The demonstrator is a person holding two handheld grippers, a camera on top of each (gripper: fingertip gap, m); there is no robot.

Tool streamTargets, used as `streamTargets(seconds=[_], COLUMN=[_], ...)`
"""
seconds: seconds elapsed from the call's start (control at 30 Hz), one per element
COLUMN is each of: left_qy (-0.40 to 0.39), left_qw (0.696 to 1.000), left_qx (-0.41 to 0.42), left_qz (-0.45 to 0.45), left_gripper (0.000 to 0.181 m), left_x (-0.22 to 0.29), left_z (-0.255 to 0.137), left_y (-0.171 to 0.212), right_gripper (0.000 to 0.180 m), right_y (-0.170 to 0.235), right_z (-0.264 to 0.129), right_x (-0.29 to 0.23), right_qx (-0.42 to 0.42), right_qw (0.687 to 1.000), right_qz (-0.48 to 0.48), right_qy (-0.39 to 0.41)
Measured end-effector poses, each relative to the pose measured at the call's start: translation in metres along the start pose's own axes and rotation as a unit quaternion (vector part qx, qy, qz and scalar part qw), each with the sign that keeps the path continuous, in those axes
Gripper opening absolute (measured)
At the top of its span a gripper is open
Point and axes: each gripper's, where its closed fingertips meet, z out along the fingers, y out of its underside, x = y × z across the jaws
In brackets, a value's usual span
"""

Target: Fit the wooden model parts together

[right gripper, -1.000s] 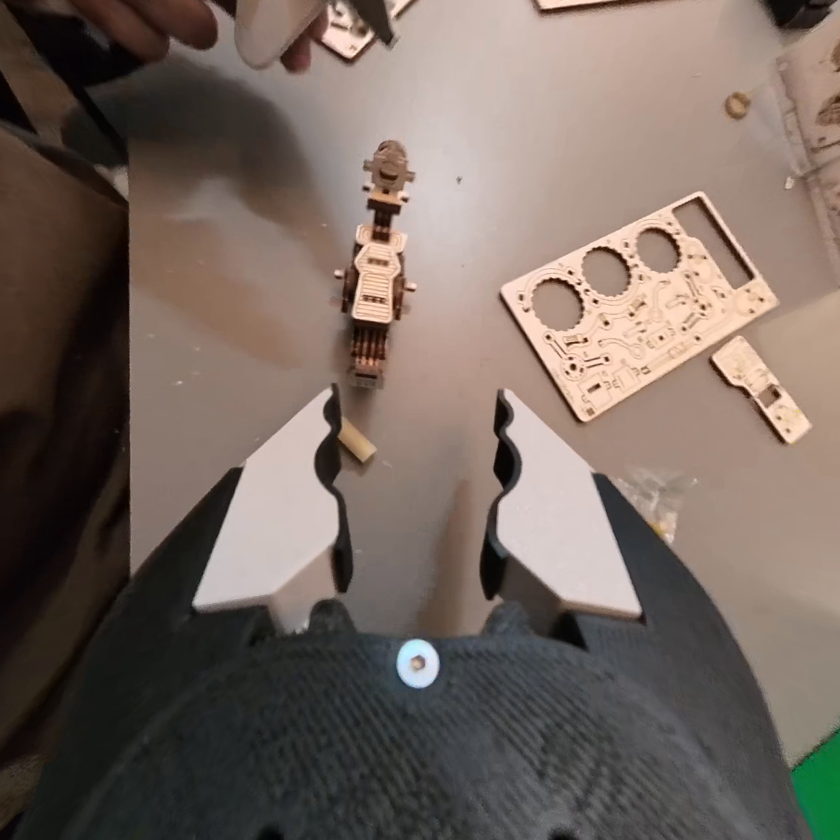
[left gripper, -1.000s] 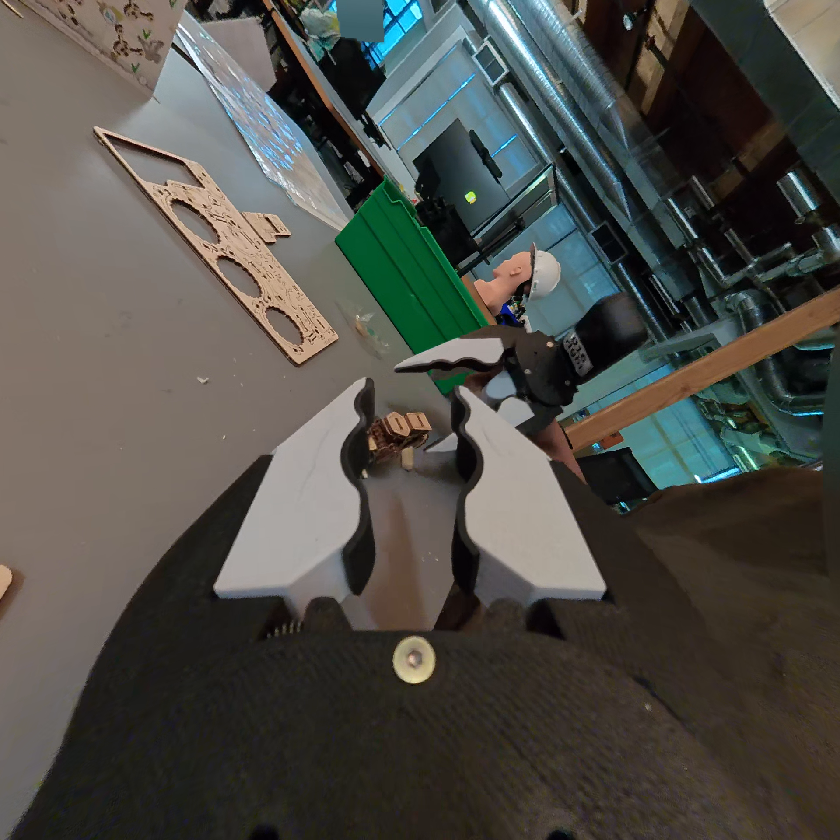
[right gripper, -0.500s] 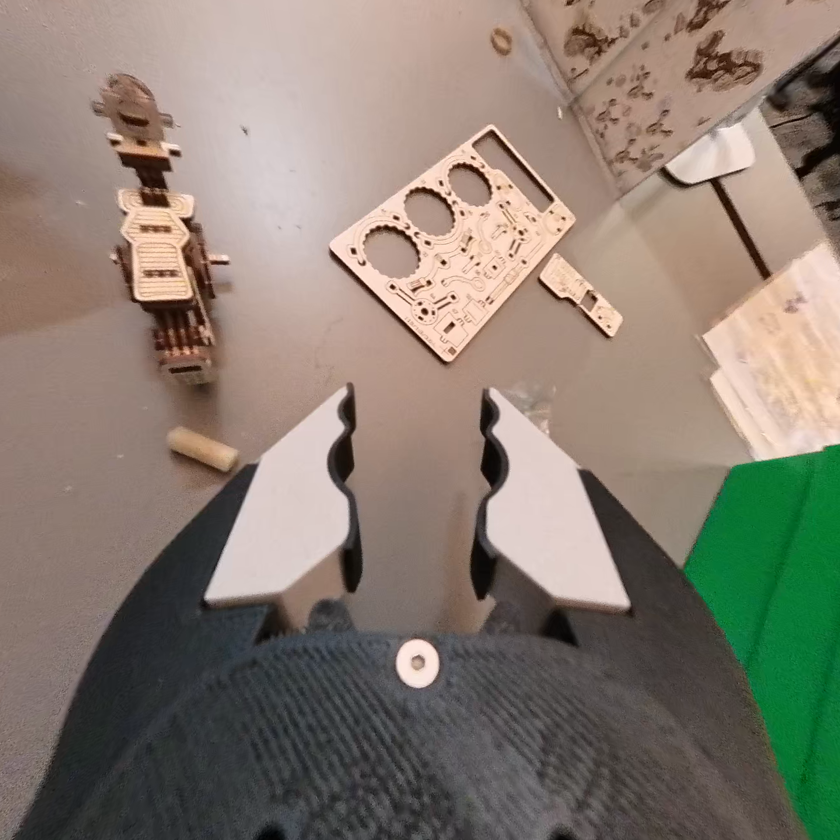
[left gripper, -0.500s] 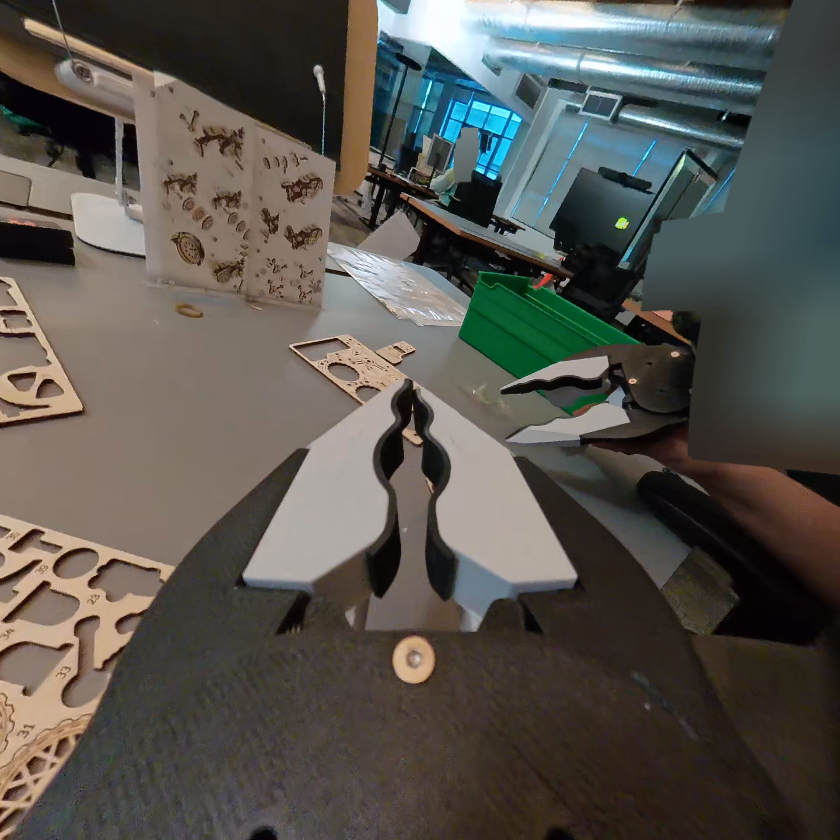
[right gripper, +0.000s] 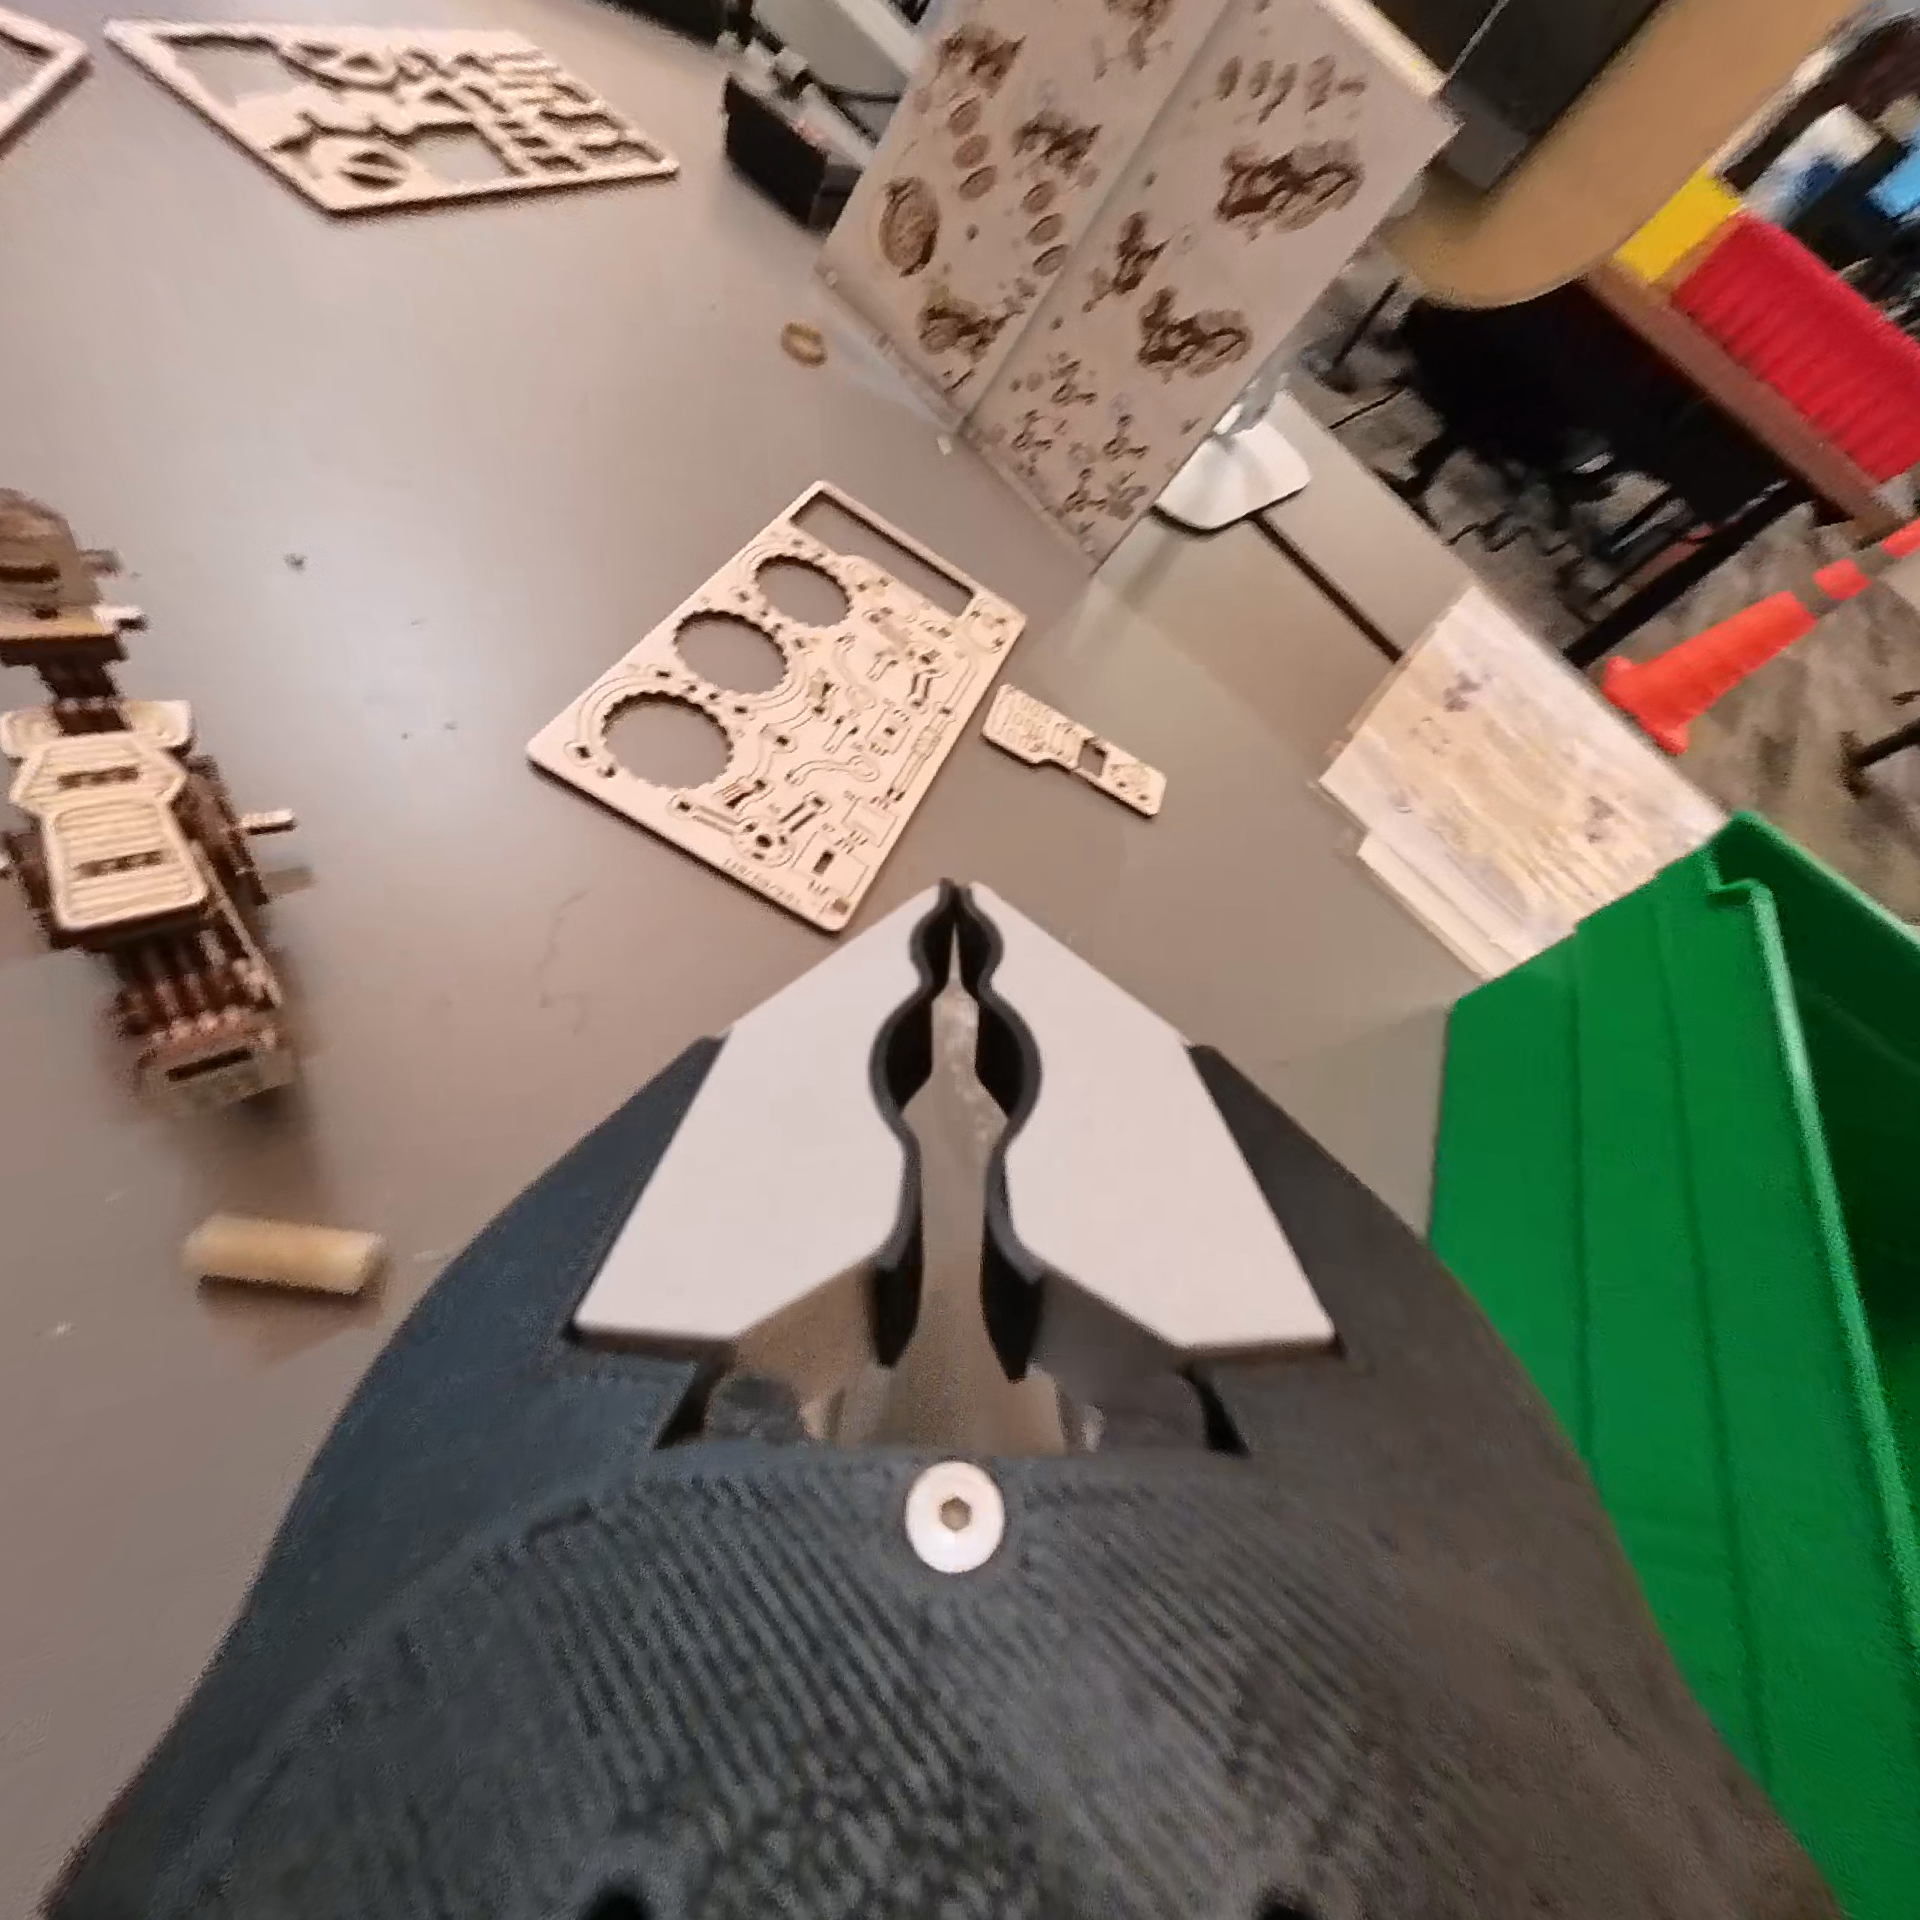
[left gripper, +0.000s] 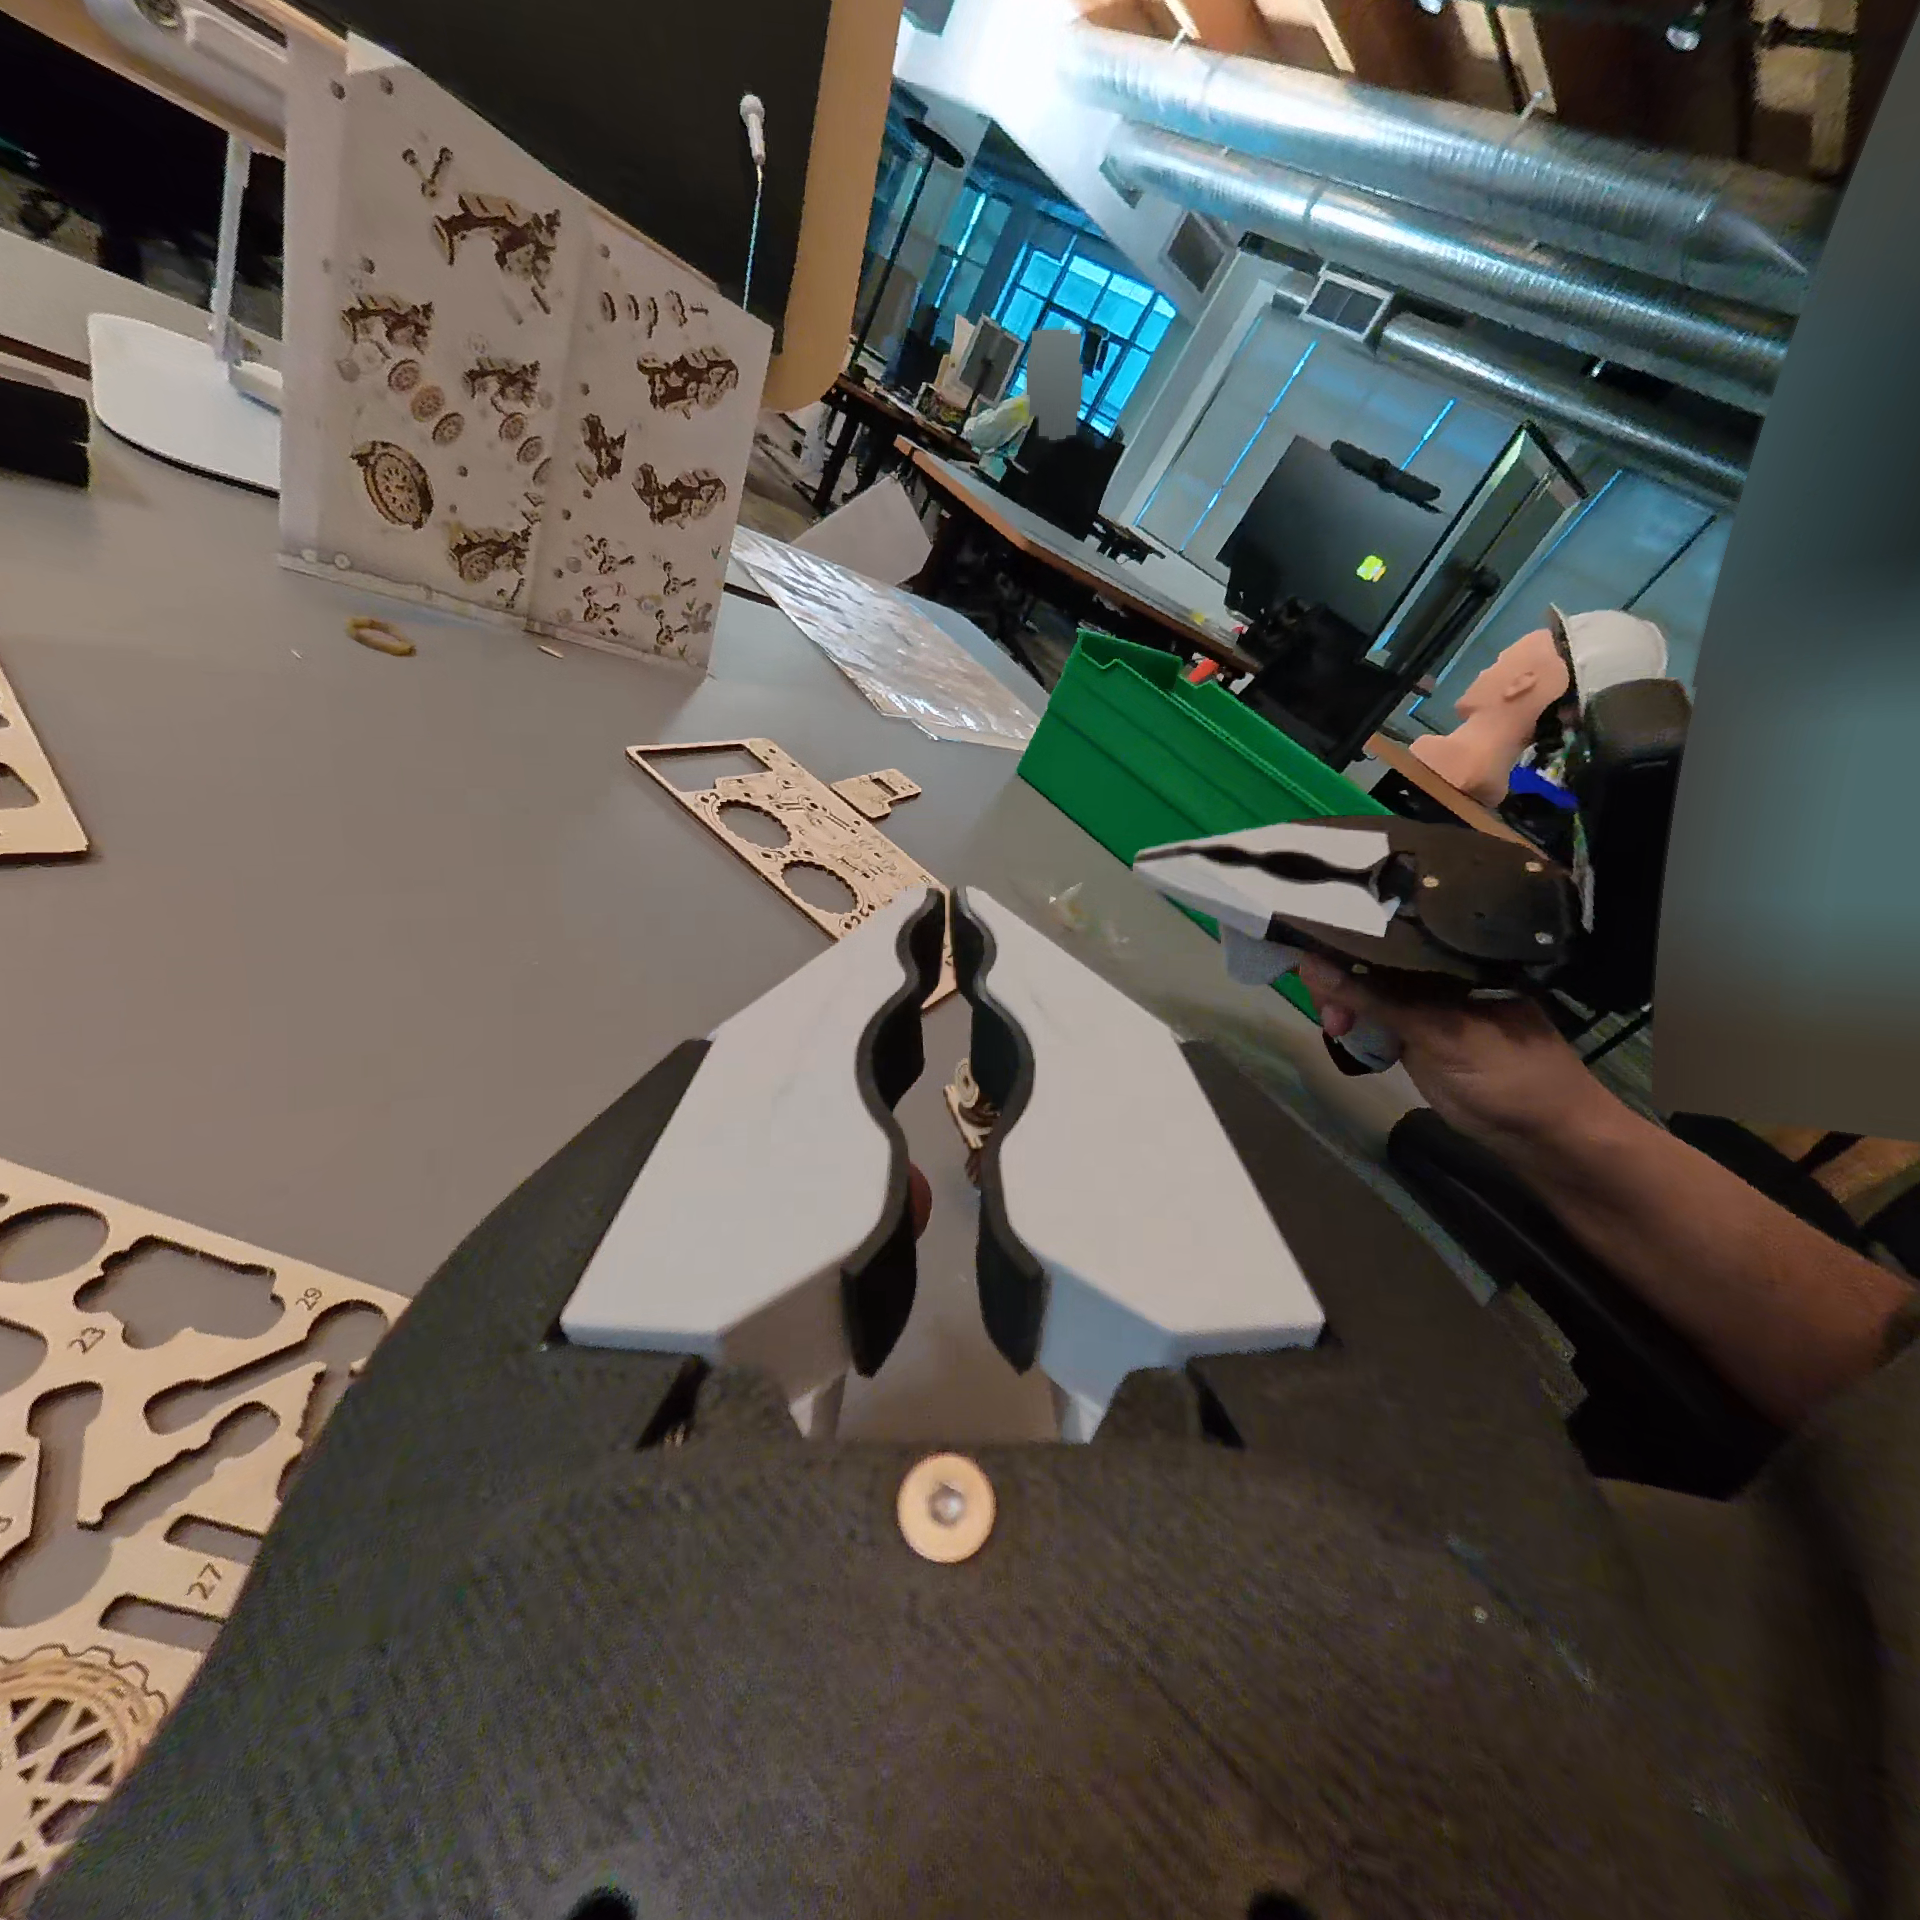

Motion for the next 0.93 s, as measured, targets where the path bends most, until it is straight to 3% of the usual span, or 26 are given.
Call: streamTargets(seconds=[0.2,0.43,0.63,0.77,0.93], left_qy=[0.034,0.041,0.058,0.061,0.077], left_qw=[0.999,0.998,0.996,0.996,0.994], left_qx=[-0.025,-0.039,-0.055,-0.054,-0.051], left_qz=[-0.033,-0.030,-0.040,-0.036,-0.051], left_gripper=[0.018,0.028,0.030,0.032,0.033], left_x=[0.004,0.004,0.008,0.010,0.014], left_z=[0.004,0.006,0.009,0.010,0.009], left_y=[0.008,0.011,0.017,0.017,0.016], right_gripper=[0.000,0.000,0.000,0.012,0.000], right_y=[-0.021,-0.032,-0.033,-0.032,-0.031], right_z=[-0.011,-0.013,-0.017,-0.018,-0.016], right_x=[0.012,-0.020,-0.008,-0.014,-0.016], right_qx=[0.079,0.083,0.096,0.101,0.129], right_qw=[0.994,0.988,0.994,0.992,0.981], right_qz=[-0.012,0.119,0.059,0.072,0.121], right_qy=[0.071,-0.056,0.003,-0.024,-0.075])
